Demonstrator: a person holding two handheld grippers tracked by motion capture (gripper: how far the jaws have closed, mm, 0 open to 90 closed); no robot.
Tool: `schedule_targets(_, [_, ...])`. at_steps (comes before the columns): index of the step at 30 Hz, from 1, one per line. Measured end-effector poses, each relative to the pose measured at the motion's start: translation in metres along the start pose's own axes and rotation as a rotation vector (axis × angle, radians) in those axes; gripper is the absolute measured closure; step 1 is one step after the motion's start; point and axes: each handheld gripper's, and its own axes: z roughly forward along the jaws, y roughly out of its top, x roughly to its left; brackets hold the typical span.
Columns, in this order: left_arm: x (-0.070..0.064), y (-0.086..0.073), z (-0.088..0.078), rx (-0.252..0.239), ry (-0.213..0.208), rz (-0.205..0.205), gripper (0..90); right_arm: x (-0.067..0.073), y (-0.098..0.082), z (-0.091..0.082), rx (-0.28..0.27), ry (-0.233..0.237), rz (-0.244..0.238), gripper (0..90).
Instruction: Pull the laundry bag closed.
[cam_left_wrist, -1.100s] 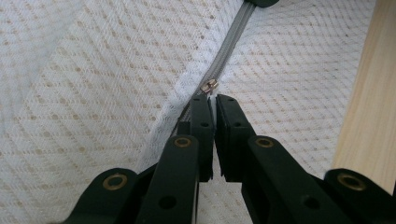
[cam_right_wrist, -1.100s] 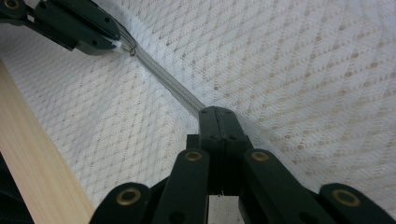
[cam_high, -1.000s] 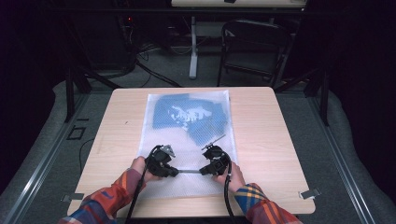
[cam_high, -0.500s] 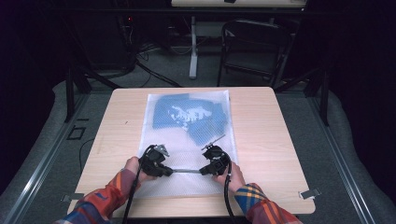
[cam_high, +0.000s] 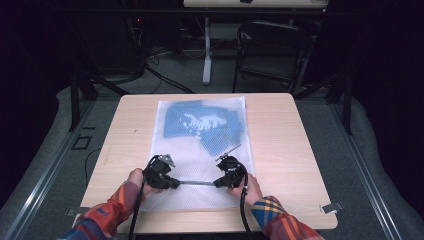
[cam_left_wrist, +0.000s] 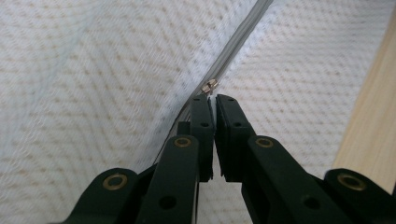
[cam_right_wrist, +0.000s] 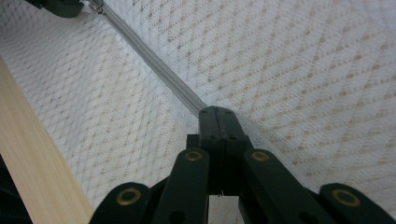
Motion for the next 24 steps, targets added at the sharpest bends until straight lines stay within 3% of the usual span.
schedule_targets(5, [0.005,-0.006,-0.004,-0.008,-0.001,-0.032,86.7,0.000,0.001,0.000,0.012,-0.003,-0.011,90.0])
schedule_targets(24, [0.011,-0.024,-0.019,-0.021,0.019,-0.073,86.7,0.001,0.000,-0.001,0.006,-0.013,-0.022,90.0])
